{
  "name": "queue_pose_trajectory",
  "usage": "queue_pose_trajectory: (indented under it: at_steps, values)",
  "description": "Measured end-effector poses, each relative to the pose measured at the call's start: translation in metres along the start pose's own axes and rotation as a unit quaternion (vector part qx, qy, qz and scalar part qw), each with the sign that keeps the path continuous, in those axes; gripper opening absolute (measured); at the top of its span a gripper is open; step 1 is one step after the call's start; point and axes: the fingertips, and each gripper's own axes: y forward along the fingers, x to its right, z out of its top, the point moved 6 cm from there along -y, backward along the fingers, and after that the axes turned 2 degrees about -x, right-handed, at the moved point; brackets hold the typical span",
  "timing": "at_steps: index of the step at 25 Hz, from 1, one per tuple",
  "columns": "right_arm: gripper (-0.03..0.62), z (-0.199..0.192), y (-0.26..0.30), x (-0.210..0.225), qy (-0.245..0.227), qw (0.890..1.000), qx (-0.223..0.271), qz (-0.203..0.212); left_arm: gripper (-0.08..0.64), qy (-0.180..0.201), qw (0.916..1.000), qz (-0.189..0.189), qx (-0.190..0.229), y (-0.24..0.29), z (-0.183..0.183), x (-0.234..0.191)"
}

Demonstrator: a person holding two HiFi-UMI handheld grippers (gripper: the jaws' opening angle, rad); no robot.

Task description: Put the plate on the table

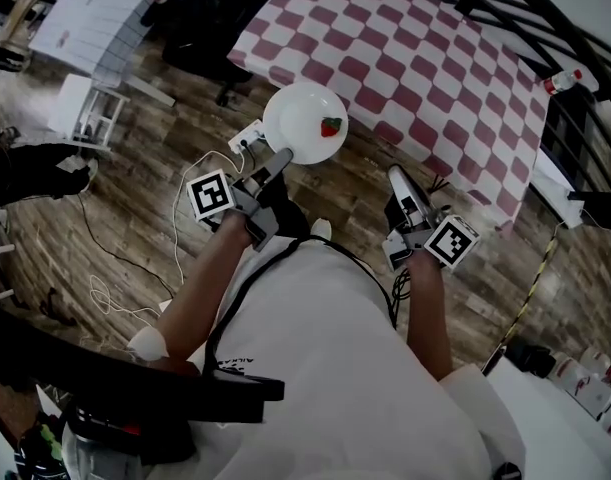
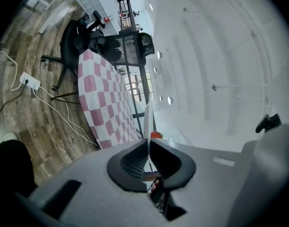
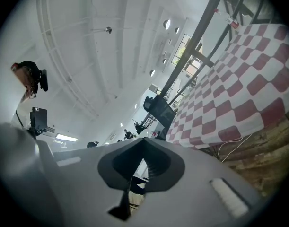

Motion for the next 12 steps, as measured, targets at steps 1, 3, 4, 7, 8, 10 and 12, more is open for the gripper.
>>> queue_pose_trajectory:
  at_steps: [1, 3, 4, 7, 8, 10, 12]
  values:
    - [0.008, 0.001, 0.001, 0.0, 0.0, 1.0, 0.0, -0.001, 0.021, 0.0, 1.0, 0.001, 0.001, 0.0, 0.001, -0.001]
    - [0.008, 0.003, 0.003, -0.001, -0.001, 1.0, 0.0, -0.002, 0.021, -0.001, 1.0, 0.002, 0.003, 0.001, 0.004, -0.002]
    - [0.008, 0.003, 0.005, -0.001, -0.001, 1.0, -0.001, -0.001, 0.021, -0.001, 1.0, 0.001, 0.004, 0.001, 0.005, -0.002]
    - [0.008, 0.004, 0.01, 0.001, -0.003, 1.0, -0.006, 0.0, 0.021, 0.0, 1.0, -0.002, 0.006, 0.002, 0.012, -0.002]
    - [0.008, 0.004, 0.012, 0.002, -0.004, 1.0, -0.007, -0.002, 0.021, 0.001, 1.0, -0.002, 0.007, 0.003, 0.015, -0.003]
    - [0.008, 0.008, 0.017, 0.004, -0.005, 1.0, -0.004, -0.006, 0.021, -0.001, 1.0, -0.003, 0.007, 0.005, 0.021, -0.004]
    - [0.008, 0.011, 0.024, 0.004, -0.007, 1.0, -0.004, -0.01, 0.021, -0.003, 1.0, -0.005, 0.006, 0.008, 0.027, -0.005]
